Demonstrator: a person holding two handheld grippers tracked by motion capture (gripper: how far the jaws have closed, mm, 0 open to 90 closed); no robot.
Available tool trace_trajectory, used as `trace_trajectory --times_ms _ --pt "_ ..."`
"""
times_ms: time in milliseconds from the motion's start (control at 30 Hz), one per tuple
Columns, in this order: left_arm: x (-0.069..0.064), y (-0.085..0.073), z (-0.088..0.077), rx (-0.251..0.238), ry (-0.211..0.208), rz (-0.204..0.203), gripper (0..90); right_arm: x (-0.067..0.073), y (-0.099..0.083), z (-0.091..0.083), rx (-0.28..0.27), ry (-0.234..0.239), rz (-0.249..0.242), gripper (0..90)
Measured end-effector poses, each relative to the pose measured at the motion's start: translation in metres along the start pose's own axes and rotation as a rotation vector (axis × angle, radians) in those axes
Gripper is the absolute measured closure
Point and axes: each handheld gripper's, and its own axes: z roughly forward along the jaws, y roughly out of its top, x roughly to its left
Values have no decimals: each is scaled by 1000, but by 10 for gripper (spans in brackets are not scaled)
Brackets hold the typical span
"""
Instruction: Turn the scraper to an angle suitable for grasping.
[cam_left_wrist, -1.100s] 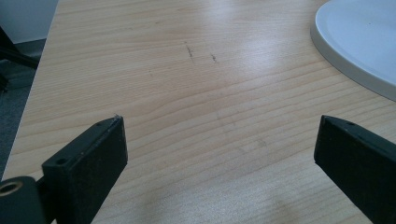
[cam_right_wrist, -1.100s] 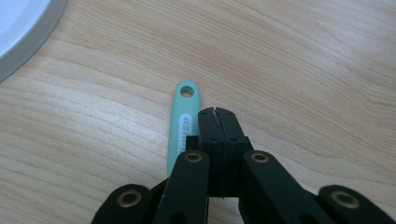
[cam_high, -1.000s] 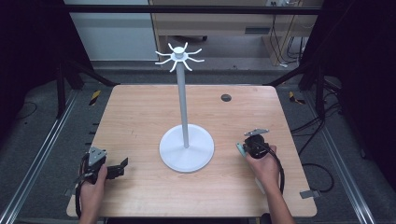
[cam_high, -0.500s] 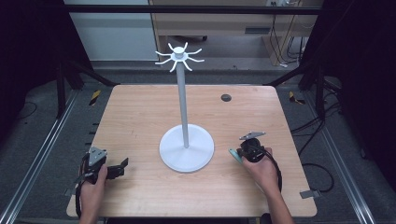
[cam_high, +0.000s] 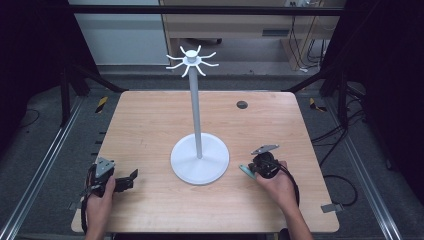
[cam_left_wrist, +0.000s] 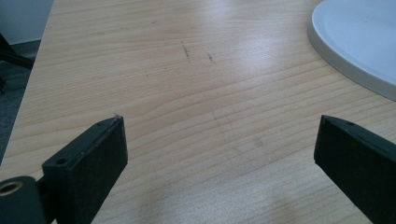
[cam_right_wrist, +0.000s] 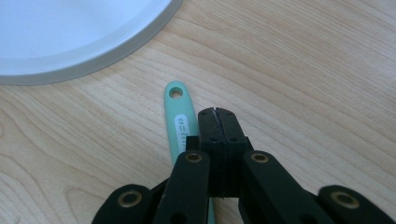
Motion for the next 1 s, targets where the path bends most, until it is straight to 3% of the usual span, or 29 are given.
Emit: trace_trajectory --times_ms 633,1000 --pt "0 0 -1 3 -3 2 23 2 2 -12 -3 -13 -26 900" --pt "1 0 -1 3 -3 1 23 10 10 -16 35 -15 -84 900"
